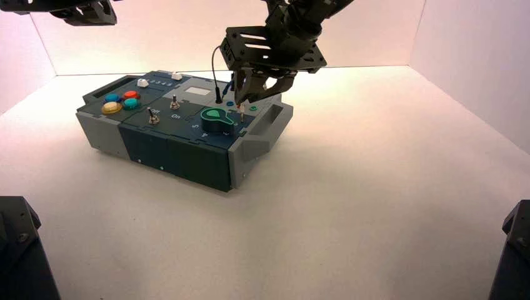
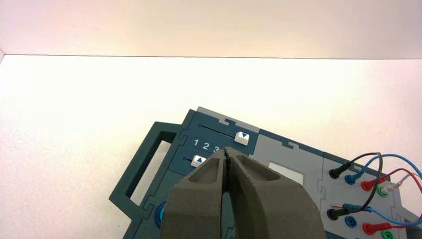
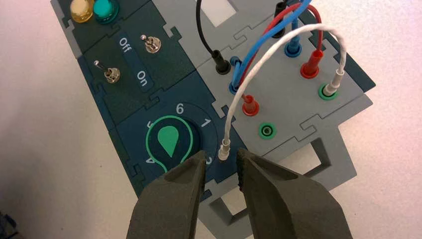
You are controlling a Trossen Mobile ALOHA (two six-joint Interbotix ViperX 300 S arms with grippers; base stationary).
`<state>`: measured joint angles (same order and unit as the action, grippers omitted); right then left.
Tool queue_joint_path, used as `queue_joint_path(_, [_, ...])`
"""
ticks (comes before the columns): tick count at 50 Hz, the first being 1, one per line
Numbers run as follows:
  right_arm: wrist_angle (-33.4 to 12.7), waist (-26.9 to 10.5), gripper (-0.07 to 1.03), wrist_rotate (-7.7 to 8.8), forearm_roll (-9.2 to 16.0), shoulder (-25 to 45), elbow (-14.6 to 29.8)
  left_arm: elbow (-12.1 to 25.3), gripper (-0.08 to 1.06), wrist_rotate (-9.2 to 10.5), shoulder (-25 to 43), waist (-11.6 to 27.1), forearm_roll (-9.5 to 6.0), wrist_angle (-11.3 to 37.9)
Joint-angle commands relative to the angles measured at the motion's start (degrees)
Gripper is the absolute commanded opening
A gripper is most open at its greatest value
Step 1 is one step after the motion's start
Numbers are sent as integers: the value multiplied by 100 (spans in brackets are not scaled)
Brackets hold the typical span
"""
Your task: Insert the white wire.
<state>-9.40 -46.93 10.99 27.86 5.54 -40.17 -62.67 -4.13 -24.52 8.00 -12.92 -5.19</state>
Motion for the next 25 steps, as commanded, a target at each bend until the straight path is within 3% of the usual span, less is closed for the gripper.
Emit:
queue_joint_path(1, [18, 9, 35, 26, -44, -70, 193, 70, -3, -18, -70, -26, 9, -35])
queue_joint_path(25, [0, 79, 35, 26, -132, -44, 255, 70, -3, -18, -70, -26, 9, -35])
